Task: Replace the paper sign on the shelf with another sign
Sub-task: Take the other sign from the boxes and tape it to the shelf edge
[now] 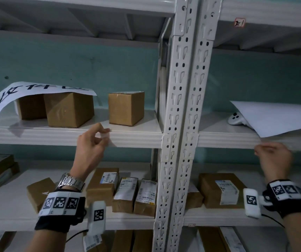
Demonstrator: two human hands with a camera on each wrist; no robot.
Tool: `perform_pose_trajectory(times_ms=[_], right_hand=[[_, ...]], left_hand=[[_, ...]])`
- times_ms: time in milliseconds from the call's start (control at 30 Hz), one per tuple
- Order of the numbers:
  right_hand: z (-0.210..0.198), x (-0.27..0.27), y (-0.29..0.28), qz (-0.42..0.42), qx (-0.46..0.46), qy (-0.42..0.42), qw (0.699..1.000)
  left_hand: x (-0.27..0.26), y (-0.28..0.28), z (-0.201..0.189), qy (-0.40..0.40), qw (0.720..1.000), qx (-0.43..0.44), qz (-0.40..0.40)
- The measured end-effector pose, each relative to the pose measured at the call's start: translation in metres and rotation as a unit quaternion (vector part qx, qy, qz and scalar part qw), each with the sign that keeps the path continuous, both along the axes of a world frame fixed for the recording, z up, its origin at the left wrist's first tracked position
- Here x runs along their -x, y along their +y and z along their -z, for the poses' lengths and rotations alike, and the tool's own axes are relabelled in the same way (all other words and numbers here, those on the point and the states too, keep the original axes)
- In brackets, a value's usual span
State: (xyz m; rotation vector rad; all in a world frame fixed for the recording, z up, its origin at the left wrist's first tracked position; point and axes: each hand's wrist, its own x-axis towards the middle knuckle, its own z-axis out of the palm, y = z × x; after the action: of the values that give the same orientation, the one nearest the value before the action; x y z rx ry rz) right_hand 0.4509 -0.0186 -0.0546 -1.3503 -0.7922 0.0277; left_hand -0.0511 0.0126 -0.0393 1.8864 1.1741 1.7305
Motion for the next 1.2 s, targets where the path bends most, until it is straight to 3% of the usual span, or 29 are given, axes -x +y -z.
perform_pose_trajectory(times_ms=[200,400,667,833,1000,1200], right_hand=[[-0.005,-0.007,-0.007,-0.005,0.029,-0.064,0.998],[-0.012,-0.012,-0.009,-0.025,0.024,-0.075,0.997],[-0.013,-0.02,-0.013,-0.04,0.022,-0.11,0.993],[-0.019,-0.03,-0.015,-0.025,0.028,-0.127,0.991],[-0.018,-0.035,-0.013,-0.017,0.019,-0.109,0.994],[-0.017,-0.035,-0.011,-0.013,0.007,-0.112,0.994]], left_hand=[[-0.008,-0.003,0.01,-0.044,0.998,-0.05,-0.022],[-0.026,0.002,0.001,-0.077,0.976,-0.164,-0.125],[-0.045,0.017,-0.014,-0.095,0.954,-0.212,-0.189],[-0.05,0.017,-0.027,-0.112,0.937,-0.271,-0.188],[-0.06,0.016,-0.036,-0.145,0.959,-0.221,-0.101],[-0.065,0.02,-0.026,-0.134,0.96,-0.212,-0.121]])
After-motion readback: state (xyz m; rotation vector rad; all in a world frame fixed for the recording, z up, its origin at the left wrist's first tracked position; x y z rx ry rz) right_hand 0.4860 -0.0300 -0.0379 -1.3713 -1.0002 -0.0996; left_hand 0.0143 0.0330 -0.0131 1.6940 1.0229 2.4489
